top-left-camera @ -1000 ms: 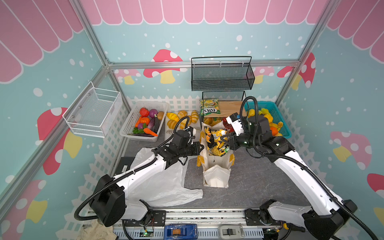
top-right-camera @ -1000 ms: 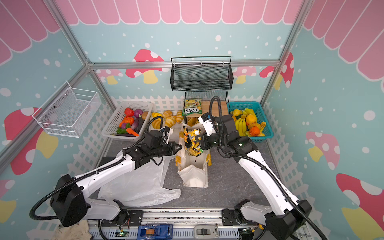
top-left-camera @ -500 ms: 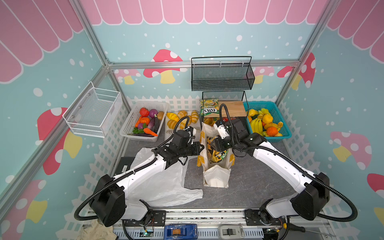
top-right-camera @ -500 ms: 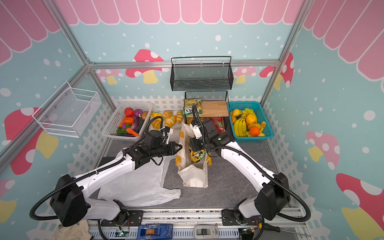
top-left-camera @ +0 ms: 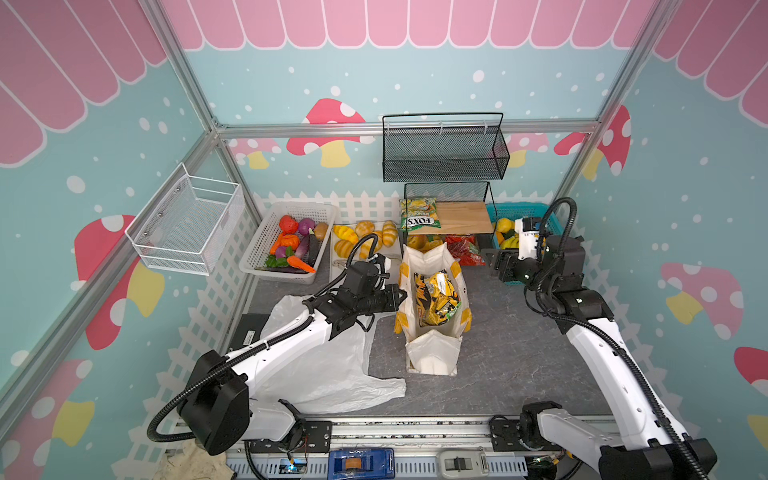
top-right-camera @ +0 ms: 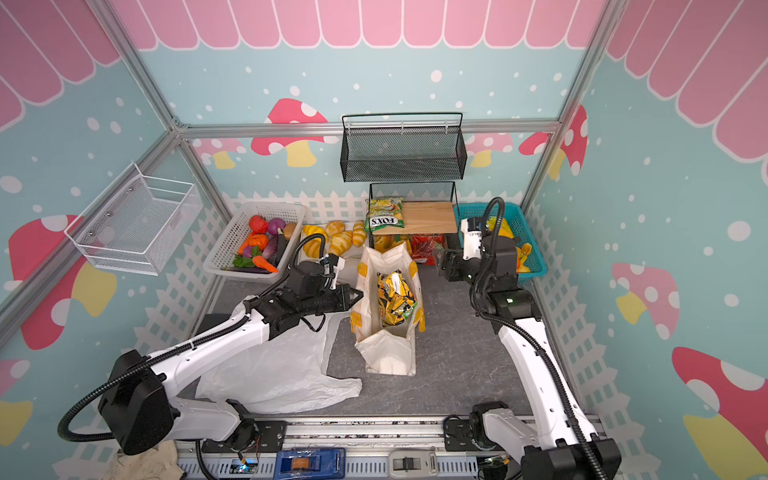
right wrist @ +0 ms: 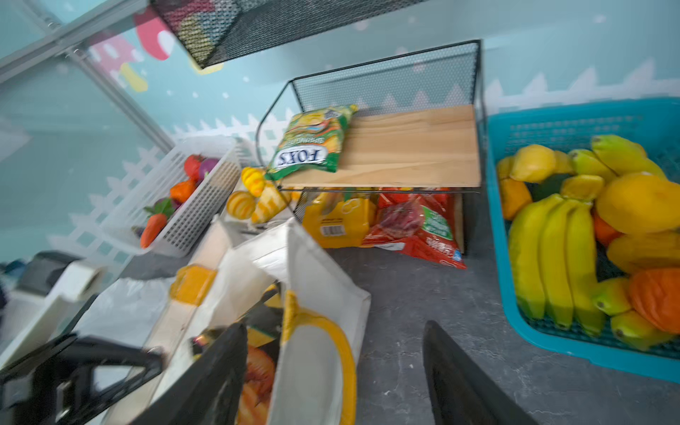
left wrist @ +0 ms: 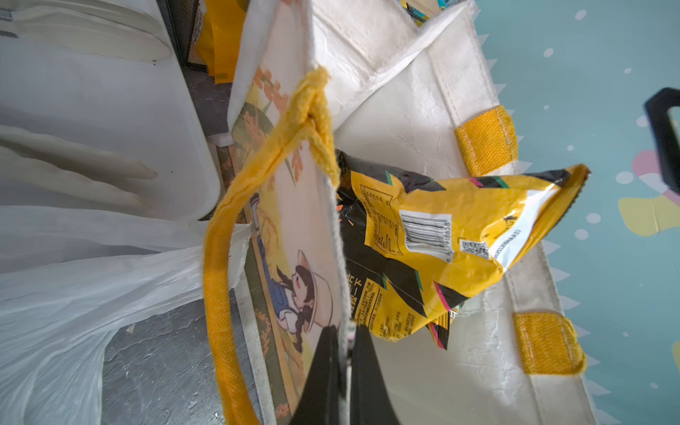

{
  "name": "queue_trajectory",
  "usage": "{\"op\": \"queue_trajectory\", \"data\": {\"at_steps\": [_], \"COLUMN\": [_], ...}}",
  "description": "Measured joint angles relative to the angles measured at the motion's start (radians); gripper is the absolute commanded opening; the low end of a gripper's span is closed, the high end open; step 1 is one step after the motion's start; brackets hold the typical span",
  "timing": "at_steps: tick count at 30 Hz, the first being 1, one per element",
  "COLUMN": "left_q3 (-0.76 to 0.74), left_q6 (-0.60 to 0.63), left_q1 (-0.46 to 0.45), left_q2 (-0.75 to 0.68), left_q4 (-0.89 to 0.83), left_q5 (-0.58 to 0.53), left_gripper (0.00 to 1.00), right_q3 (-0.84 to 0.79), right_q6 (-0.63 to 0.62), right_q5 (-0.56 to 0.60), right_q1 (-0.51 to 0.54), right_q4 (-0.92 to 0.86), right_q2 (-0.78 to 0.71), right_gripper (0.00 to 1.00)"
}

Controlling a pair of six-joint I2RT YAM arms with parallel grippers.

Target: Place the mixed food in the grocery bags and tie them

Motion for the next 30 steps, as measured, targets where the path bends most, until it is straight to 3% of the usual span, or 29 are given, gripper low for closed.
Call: {"op": "queue_trajectory", "data": {"at_steps": [5, 10, 17, 30], "left_q3": [-0.017, -0.035, -0.039, -0.039], "left_q6": [-0.003, -0.007, -0.016, -0.018], "left_q1": [0.006, 0.010, 0.014, 0.014], "left_q2": [-0.007, -0.013, -0.014, -0.020], "left_q4": [0.000, 0.000, -0.001, -0.002], "left_q5": [-0.012, -0.029, -0.034, -0.028], "left_gripper": [0.00, 0.00, 0.00, 0.00], "right_q3": [-0.183, -0.233, -0.201, -0.047], "right_q6": [0.105, 0.201, 0.356, 0.688], "right_q5": [0.023, 0.058, 0.090, 0.201], "right_q1": [-0.051, -0.032, 0.024, 0.086], "right_q4": [0.177, 0.348, 0.547, 0.655], "right_q2": [0.122, 0.279, 0.507, 0.752], "right_gripper": [0.76, 0.77, 0.83, 0.86]}}
